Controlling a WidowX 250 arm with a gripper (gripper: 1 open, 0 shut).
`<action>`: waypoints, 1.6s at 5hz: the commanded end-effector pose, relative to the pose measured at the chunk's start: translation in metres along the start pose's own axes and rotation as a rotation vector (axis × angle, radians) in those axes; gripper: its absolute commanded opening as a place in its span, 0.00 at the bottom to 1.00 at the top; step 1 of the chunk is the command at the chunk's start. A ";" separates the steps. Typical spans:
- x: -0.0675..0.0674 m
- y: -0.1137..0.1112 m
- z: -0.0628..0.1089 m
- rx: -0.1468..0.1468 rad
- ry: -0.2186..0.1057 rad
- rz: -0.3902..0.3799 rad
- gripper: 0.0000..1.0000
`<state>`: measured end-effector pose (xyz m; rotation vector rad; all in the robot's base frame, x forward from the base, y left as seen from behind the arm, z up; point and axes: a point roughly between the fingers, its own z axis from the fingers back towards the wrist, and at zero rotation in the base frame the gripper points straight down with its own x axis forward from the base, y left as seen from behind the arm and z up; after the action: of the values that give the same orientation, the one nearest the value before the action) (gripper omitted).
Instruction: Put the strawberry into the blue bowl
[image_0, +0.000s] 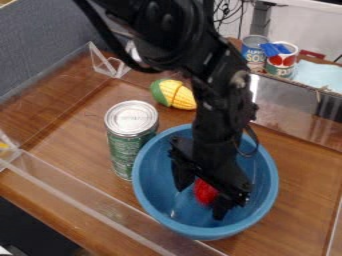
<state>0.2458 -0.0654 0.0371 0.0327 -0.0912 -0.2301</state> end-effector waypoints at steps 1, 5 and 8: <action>0.005 0.000 0.011 -0.003 -0.044 0.005 1.00; -0.008 0.020 0.011 -0.027 -0.091 -0.144 0.00; 0.013 0.033 0.050 0.003 -0.153 -0.199 1.00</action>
<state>0.2534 -0.0393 0.0740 0.0199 -0.1832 -0.4359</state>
